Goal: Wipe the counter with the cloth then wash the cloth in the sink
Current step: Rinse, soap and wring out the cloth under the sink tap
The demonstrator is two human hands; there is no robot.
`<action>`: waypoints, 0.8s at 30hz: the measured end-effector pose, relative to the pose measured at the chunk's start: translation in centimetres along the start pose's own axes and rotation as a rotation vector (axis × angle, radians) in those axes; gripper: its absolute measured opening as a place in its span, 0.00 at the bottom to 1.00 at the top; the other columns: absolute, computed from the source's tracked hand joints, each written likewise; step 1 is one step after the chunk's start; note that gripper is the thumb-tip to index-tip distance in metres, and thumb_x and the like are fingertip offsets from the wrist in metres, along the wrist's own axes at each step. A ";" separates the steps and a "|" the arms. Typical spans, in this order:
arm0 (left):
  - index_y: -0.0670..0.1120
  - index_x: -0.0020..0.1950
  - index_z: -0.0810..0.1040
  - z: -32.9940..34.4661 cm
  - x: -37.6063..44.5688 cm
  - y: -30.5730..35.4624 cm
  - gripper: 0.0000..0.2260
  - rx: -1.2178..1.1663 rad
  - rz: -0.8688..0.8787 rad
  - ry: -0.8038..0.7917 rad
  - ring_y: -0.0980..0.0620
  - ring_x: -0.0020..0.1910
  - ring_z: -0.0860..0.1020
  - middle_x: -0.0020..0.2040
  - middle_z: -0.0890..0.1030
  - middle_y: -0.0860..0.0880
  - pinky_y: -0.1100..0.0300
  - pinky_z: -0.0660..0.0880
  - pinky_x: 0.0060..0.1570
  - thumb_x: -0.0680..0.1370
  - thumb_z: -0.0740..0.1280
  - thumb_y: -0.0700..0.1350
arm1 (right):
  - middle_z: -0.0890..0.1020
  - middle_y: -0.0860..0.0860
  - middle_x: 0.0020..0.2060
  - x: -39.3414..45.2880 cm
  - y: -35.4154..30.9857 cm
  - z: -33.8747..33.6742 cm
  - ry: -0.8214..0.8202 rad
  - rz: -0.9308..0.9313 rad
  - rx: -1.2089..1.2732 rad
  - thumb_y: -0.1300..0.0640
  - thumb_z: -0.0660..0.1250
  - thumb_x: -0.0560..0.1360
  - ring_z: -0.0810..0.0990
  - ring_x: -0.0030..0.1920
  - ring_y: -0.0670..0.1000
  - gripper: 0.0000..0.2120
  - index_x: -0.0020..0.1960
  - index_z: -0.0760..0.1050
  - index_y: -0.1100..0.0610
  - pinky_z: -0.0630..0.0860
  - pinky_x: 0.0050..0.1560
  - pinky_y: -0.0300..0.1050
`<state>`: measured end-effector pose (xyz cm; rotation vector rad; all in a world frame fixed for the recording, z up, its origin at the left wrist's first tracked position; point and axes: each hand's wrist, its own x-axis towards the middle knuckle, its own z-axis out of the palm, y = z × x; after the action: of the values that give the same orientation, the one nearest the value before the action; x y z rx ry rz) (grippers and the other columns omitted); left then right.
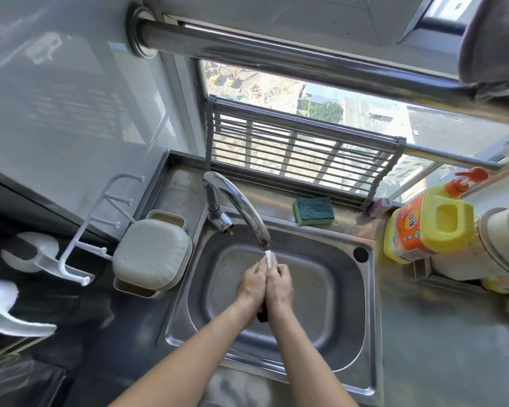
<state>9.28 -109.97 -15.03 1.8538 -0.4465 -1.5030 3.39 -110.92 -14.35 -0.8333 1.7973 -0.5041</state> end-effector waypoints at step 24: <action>0.44 0.53 0.81 -1.2 1.9 1.4 0.10 -0.324 -0.104 -0.105 0.53 0.39 0.81 0.42 0.85 0.46 0.64 0.74 0.34 0.79 0.63 0.46 | 0.86 0.53 0.52 0.8 -0.4 0.5 -0.194 -0.034 0.411 0.45 0.65 0.69 0.84 0.56 0.56 0.19 0.57 0.81 0.49 0.78 0.63 0.58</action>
<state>11.11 -111.82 -15.33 1.5697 -0.1435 -1.6399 3.78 -111.81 -14.76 -0.6036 1.4367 -0.7575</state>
